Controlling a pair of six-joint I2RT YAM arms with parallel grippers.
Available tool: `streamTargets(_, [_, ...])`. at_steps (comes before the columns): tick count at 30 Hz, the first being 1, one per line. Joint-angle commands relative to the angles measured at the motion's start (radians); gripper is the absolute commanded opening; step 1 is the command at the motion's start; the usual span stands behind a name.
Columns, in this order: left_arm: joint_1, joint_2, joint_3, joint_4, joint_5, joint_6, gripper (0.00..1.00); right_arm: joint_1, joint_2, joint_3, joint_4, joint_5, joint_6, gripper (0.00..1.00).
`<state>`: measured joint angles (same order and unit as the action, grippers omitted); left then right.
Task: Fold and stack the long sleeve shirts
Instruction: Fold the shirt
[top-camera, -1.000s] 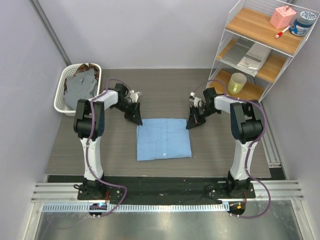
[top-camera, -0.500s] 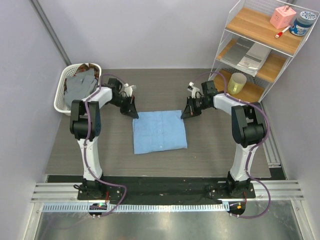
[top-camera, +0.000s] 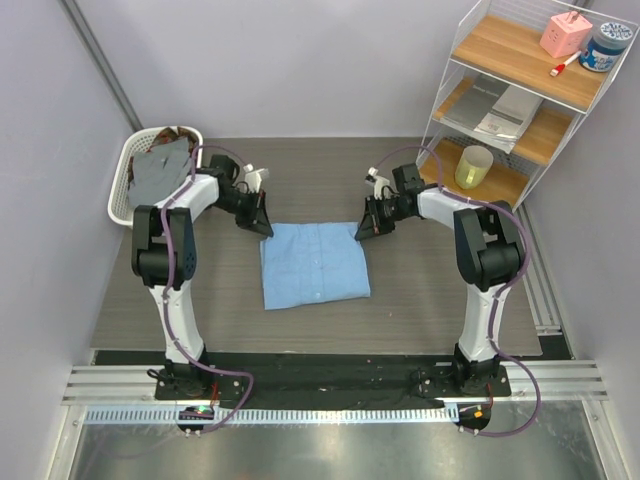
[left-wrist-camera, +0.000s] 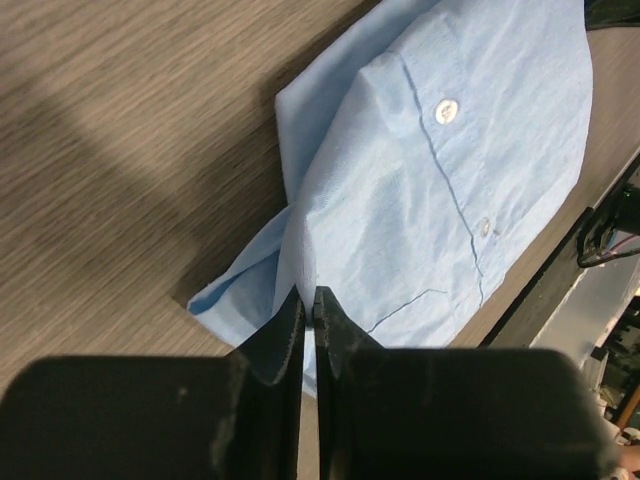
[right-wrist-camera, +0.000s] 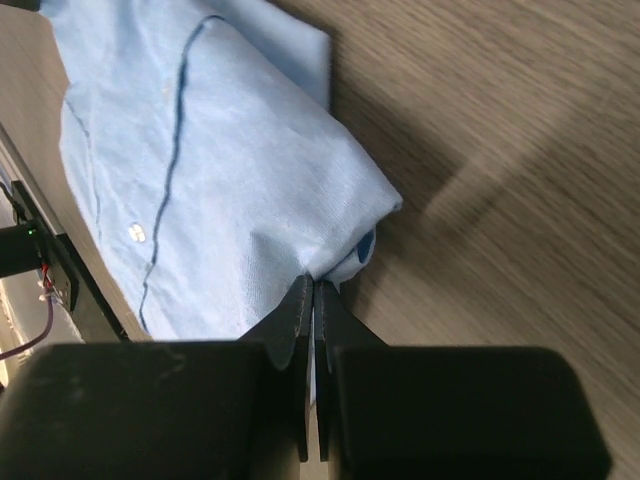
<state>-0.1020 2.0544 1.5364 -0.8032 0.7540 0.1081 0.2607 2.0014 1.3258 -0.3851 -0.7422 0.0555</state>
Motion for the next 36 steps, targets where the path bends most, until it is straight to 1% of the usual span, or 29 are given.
streamTargets(1, [0.036,0.001,-0.01,0.033,-0.01,-0.021,0.01,0.006,0.043,0.044,0.046,-0.002,0.007,0.14])
streamTargets(3, [0.047,0.016,-0.012,0.035,-0.013,-0.021,0.0,0.006,0.056,0.036,0.066,-0.009,0.032,0.23])
streamTargets(6, [0.048,0.047,-0.013,0.035,-0.027,-0.013,0.0,0.006,0.072,0.016,0.084,-0.029,0.072,0.34])
streamTargets(7, [0.048,0.053,-0.016,0.038,-0.031,-0.013,0.0,0.006,0.079,0.013,0.089,-0.04,0.082,0.43])
streamTargets(9, [0.048,0.073,-0.013,0.041,-0.03,-0.004,0.0,0.005,0.095,0.007,0.094,-0.051,0.107,0.51])
streamTargets(10, [0.05,0.075,-0.013,0.041,-0.028,-0.004,0.0,0.003,0.099,0.004,0.103,-0.055,0.134,0.59])
streamTargets(11, [0.051,0.076,-0.019,0.044,-0.027,0.002,0.0,0.003,0.103,-0.003,0.107,-0.059,0.145,0.64])
streamTargets(12, [0.054,0.076,-0.022,0.05,-0.024,0.004,0.0,0.0,0.108,-0.007,0.115,-0.063,0.156,0.67])
streamTargets(17, [0.074,0.061,-0.036,0.048,-0.021,0.013,0.0,-0.005,0.125,-0.022,0.13,-0.056,0.199,0.74])
streamTargets(24, [0.097,0.004,-0.056,0.038,0.024,0.019,0.0,-0.009,0.115,-0.05,0.13,-0.01,0.207,0.78])
streamTargets(27, [0.097,-0.002,-0.065,0.042,0.021,0.01,0.0,-0.011,0.109,-0.056,0.129,-0.023,0.205,0.78])
streamTargets(29, [0.097,0.024,-0.061,0.047,0.004,0.007,0.06,-0.011,0.105,-0.053,0.132,-0.034,0.205,0.79])
streamTargets(30, [0.097,0.035,-0.052,0.045,0.001,0.008,0.1,-0.011,0.099,-0.048,0.13,-0.058,0.202,0.81])
streamTargets(31, [0.097,0.058,-0.044,0.044,0.001,0.008,0.28,-0.009,0.091,-0.042,0.13,-0.065,0.202,0.81])
streamTargets(32, [0.097,0.065,-0.035,0.038,0.002,0.007,0.34,-0.011,0.062,-0.036,0.129,-0.078,0.202,0.81])
streamTargets(34, [0.097,0.05,-0.021,0.027,0.016,0.014,0.43,-0.02,0.025,-0.013,0.1,-0.097,0.182,0.83])
streamTargets(35, [0.128,0.03,-0.028,0.033,0.025,0.015,0.45,-0.031,-0.019,-0.001,0.08,-0.101,0.166,0.83])
streamTargets(36, [0.137,-0.005,-0.042,0.045,0.039,0.01,0.47,-0.035,-0.039,0.012,0.021,-0.102,0.106,0.83])
